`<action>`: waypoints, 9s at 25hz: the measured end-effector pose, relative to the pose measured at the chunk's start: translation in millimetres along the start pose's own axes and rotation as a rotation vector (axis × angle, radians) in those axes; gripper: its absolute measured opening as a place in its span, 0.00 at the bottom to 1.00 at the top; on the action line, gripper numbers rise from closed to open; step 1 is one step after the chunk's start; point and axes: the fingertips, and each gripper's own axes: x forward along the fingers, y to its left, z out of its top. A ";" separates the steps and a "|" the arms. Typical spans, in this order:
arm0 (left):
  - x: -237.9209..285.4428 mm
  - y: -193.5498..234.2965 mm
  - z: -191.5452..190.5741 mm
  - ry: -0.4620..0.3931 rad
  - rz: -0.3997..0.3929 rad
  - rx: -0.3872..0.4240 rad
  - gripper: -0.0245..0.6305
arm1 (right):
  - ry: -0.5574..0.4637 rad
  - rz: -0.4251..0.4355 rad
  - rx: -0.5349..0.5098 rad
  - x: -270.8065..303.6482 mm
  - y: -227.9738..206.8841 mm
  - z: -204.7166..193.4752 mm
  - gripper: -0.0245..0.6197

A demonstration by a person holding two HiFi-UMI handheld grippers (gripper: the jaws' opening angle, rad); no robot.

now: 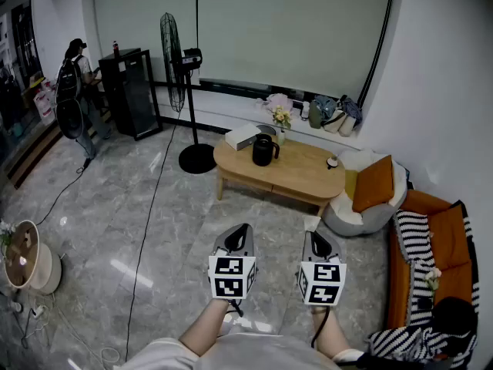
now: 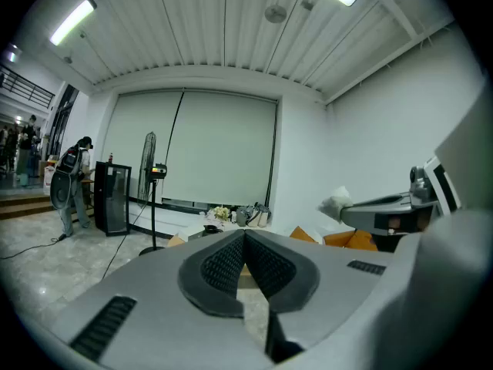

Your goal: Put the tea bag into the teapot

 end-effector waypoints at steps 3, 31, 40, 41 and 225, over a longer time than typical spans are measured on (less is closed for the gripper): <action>0.9 7.3 -3.6 0.004 -0.001 -0.003 0.06 | 0.002 -0.001 0.000 3.9 6.0 -2.1 0.09; 72.8 45.7 -10.4 0.052 -0.057 -0.009 0.06 | 0.056 -0.058 0.088 69.7 -2.0 -10.1 0.09; 146.4 51.2 10.1 0.048 -0.008 -0.016 0.06 | 0.056 -0.016 0.075 142.5 -42.1 7.0 0.09; 155.8 51.0 15.4 0.043 -0.002 -0.016 0.06 | 0.054 -0.011 0.069 150.6 -48.2 11.1 0.09; 582.9 250.0 -35.0 0.224 0.449 -0.219 0.06 | 0.279 0.512 -0.015 695.0 -74.3 -14.2 0.09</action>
